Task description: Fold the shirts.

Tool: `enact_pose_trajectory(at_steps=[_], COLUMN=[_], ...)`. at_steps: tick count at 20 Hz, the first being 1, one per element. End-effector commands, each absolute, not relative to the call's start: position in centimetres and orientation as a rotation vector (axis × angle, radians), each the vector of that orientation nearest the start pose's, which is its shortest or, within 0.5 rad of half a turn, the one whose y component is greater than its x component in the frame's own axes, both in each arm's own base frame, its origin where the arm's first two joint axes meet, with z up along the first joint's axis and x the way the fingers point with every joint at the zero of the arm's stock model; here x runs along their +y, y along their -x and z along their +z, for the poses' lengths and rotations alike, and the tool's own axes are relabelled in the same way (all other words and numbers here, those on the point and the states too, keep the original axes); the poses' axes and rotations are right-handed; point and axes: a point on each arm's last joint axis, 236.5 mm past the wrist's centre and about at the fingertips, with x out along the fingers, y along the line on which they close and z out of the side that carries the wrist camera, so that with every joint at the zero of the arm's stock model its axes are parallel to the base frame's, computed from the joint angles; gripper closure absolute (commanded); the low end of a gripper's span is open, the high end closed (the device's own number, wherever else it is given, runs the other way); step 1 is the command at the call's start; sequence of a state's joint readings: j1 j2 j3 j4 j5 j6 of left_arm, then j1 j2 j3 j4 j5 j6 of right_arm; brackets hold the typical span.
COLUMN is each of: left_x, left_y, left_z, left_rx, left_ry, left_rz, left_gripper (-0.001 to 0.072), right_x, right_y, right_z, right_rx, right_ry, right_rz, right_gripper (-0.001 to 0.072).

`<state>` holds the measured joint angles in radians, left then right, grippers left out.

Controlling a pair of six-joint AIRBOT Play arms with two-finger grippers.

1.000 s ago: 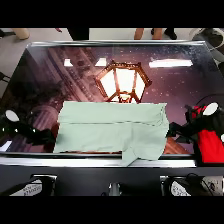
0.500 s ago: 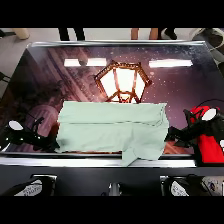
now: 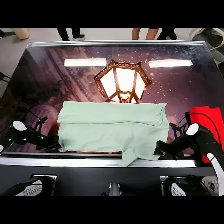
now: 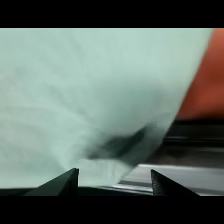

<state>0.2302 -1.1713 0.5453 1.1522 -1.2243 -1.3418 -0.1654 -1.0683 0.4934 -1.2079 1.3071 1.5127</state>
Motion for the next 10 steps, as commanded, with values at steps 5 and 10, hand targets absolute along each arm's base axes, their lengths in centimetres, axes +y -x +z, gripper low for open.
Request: enact_pose_trajectory(at_steps=[5,10], left_x=[-4.8,-2.8], left_y=[-19.7,-28.4], left_z=[-10.6,-1.5], left_rx=[1.704,1.361], left_ry=[0.480,0.363], left_rz=[-0.203,-0.202], left_gripper=[0.0681,0.0685], right_x=[8.1,6.3], right_y=[-17.6,-25.5], right_z=[-11.6,-2.6], right_rx=[1.694,1.430], right_ry=[-0.676,-0.509], right_rz=[0.065,0.163], right_gripper=[0.0682,0.0685])
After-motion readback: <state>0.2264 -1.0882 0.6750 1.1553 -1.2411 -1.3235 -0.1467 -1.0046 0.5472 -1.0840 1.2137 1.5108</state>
